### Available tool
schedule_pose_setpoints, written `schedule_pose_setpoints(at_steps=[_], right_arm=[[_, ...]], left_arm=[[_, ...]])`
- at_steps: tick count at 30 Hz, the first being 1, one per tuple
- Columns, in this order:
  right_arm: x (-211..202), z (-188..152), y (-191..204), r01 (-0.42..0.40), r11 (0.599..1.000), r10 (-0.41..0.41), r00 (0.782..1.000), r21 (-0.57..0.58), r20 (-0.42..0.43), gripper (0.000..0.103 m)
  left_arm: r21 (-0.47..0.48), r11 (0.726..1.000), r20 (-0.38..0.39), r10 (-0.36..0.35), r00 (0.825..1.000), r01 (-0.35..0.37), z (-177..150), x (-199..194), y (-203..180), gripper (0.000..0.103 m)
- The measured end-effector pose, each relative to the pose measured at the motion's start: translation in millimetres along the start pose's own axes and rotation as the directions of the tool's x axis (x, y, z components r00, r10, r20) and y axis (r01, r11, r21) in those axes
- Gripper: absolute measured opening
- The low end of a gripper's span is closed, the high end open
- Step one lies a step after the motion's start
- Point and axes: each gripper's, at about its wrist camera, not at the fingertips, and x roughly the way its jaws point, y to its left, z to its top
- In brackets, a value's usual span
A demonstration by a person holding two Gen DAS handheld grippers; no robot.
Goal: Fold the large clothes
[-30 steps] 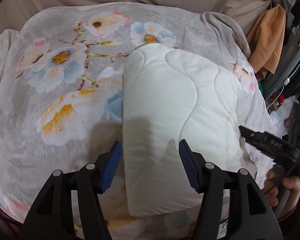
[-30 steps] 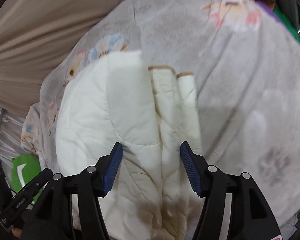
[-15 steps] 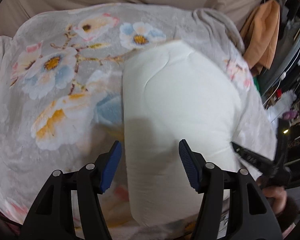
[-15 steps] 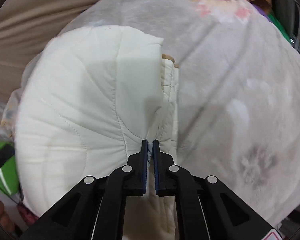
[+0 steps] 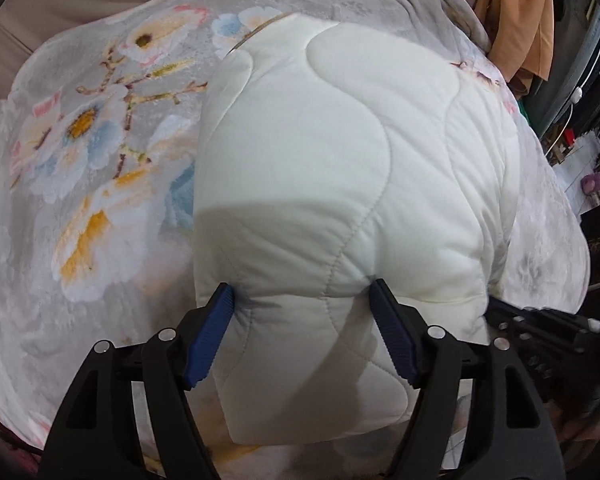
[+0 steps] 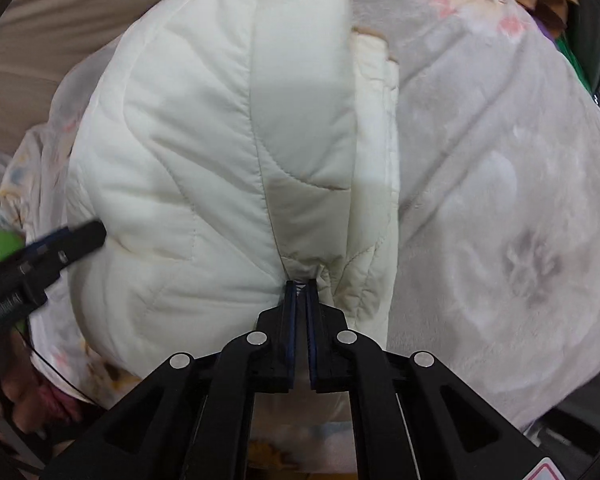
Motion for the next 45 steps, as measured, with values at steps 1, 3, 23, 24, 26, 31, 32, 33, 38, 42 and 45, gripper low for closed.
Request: schedule_pose_setpoints(at_steps=[1, 3, 23, 24, 26, 31, 32, 33, 38, 42, 45], right_arm=[[-14.8, 1.3, 3.0, -0.015, 1.0, 0.015, 0.999, 0.002, 0.036, 0.005], [-38.3, 1.2, 10.2, -0.024, 0.999, 0.027, 0.994, -0.024, 0.102, 0.005], [-36.1, 65.0, -9.3, -0.102, 0.994, 0.093, 0.982, 0.041, 0.166, 0.052], [-30.4, 68.0, -10.8, -0.107, 0.993, 0.098, 0.983, 0.047, 0.156, 0.054], [-21.7, 73.6, -10.4, -0.115, 0.991, 0.105, 0.984, 0.062, 0.146, 0.06], [11.0, 91.2, -8.6, -0.213, 0.972, 0.205, 0.975, 0.097, 0.084, 0.039], [9.7, 93.8, -6.6, -0.234, 0.967, 0.226, 0.971, 0.104, 0.084, 0.02], [-1.0, 95.9, -0.4, -0.251, 0.965, 0.242, 0.964, 0.077, 0.106, 0.014], [-84.7, 84.8, 26.5, -0.355, 0.927, 0.375, 0.875, -0.122, 0.305, 0.008], [21.2, 78.4, -13.7, -0.172, 0.985, 0.169, 0.98, 0.018, 0.107, 0.011], [10.6, 75.2, -30.2, -0.196, 0.973, 0.179, 0.974, 0.123, 0.14, 0.014]], left_arm=[[0.004, 1.0, 0.007, 0.001, 1.0, -0.001, 0.1, -3.0, -0.7, 0.067], [-0.007, 1.0, 0.013, -0.006, 1.0, 0.006, -0.7, -6.0, 1.2, 0.067], [-0.06, 0.998, 0.018, -0.018, 1.0, 0.019, -2.7, -13.0, 8.7, 0.067], [-0.064, 0.998, 0.017, -0.018, 1.0, 0.019, -2.8, -13.2, 9.5, 0.067], [-0.07, 0.997, 0.018, -0.017, 1.0, 0.018, -3.1, -14.3, 10.8, 0.067], [-0.108, 0.994, 0.042, -0.022, 0.999, 0.026, -2.9, -20.2, 22.6, 0.067], [-0.121, 0.992, 0.051, -0.025, 0.998, 0.031, -2.7, -23.1, 26.7, 0.067], [-0.129, 0.991, 0.059, -0.029, 0.998, 0.036, -2.6, -25.9, 29.8, 0.067], [-0.162, 0.984, 0.11, -0.051, 0.993, 0.069, -2.5, -44.0, 39.2, 0.067], [-0.126, 0.991, 0.068, -0.043, 0.997, 0.051, -1.4, -27.0, 28.1, 0.067], [-0.106, 0.993, 0.048, -0.049, 0.998, 0.054, -2.4, -17.3, 21.9, 0.067]])
